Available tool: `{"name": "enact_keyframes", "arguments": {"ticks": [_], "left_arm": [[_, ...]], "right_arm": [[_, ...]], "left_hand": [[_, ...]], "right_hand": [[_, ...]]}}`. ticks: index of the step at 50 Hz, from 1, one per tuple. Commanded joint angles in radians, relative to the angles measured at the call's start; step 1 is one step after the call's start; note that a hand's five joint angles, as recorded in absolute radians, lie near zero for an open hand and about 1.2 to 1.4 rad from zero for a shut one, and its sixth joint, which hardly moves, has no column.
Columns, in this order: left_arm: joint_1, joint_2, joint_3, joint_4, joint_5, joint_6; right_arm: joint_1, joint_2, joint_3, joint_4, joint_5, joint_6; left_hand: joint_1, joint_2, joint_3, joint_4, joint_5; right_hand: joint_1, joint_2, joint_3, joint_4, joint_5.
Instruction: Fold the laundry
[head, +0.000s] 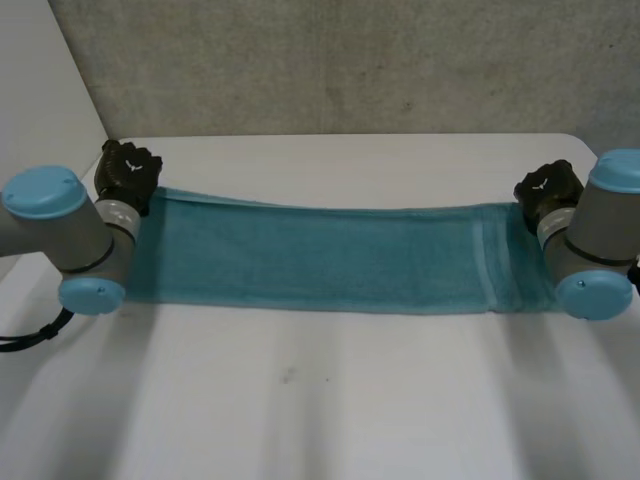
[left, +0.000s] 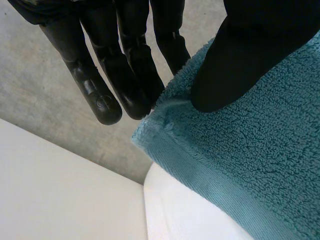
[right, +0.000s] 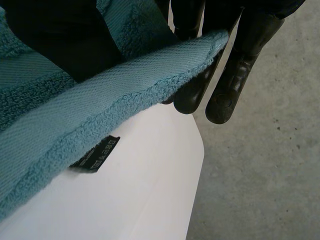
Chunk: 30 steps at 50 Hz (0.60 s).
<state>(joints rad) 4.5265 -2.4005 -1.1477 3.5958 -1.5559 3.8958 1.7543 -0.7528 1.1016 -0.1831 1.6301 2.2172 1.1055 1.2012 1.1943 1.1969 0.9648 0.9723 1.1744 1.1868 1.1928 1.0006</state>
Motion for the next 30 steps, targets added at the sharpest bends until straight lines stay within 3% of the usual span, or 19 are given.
{"name": "enact_keyframes", "arguments": {"ticks": [1, 3, 7, 11, 12, 18, 22, 26, 30], "left_arm": [[-0.013, -0.040, -0.013, 0.161, 0.051, 0.017], [-0.021, -0.034, -0.039, 0.195, 0.075, 0.033], [-0.030, -0.008, -0.098, 0.264, 0.131, 0.066], [-0.030, 0.044, -0.145, 0.282, 0.128, 0.066], [-0.030, 0.073, -0.170, 0.281, 0.123, 0.065], [-0.029, 0.205, -0.305, 0.276, 0.108, 0.044], [-0.024, 0.322, -0.427, 0.274, 0.092, -0.032], [-0.024, 0.440, -0.561, 0.227, 0.095, -0.192], [-0.023, 0.513, -0.619, 0.128, 0.099, -0.343]], "right_arm": [[0.034, 0.064, -0.075, -0.004, 0.059, -0.021], [0.048, 0.067, -0.074, -0.004, 0.083, -0.007], [0.053, 0.046, -0.051, -0.009, 0.097, 0.021], [0.044, -0.076, 0.014, -0.013, 0.093, 0.113], [0.039, -0.159, 0.059, -0.013, 0.080, 0.196], [0.034, -0.337, 0.165, 0.010, -0.016, 0.363], [-0.015, -0.447, 0.264, 0.053, -0.131, 0.407], [-0.117, -0.502, 0.340, 0.158, -0.242, 0.410], [-0.162, -0.501, 0.371, 0.241, -0.288, 0.415]], "left_hand": [[-0.781, -0.877, -0.870, -0.872, -0.815], [-0.927, -1.022, -1.015, -1.018, -0.961], [-0.931, -1.027, -1.020, -1.022, -0.965], [-0.931, -1.027, -1.020, -1.022, -0.965], [-0.931, -1.027, -1.020, -1.022, -0.965], [-0.931, -1.027, -1.020, -1.022, -0.965], [-0.930, -1.026, -1.019, -1.022, -0.964], [-0.921, -1.017, -1.010, -1.013, -0.955], [-0.907, -1.002, -0.996, -0.998, -0.941]], "right_hand": [[-0.798, -1.000, -1.012, -1.018, -1.001], [-0.798, -1.000, -1.012, -1.018, -1.001], [-0.798, -1.000, -1.012, -1.018, -1.001], [-0.798, -1.000, -1.012, -1.018, -1.001], [-0.798, -1.000, -1.012, -1.018, -1.001], [-0.798, -1.000, -1.012, -1.018, -1.001], [-0.798, -1.000, -1.012, -1.018, -1.001], [-0.798, -1.000, -1.012, -1.018, -1.001], [-0.732, -0.934, -0.946, -0.952, -0.935]]}}
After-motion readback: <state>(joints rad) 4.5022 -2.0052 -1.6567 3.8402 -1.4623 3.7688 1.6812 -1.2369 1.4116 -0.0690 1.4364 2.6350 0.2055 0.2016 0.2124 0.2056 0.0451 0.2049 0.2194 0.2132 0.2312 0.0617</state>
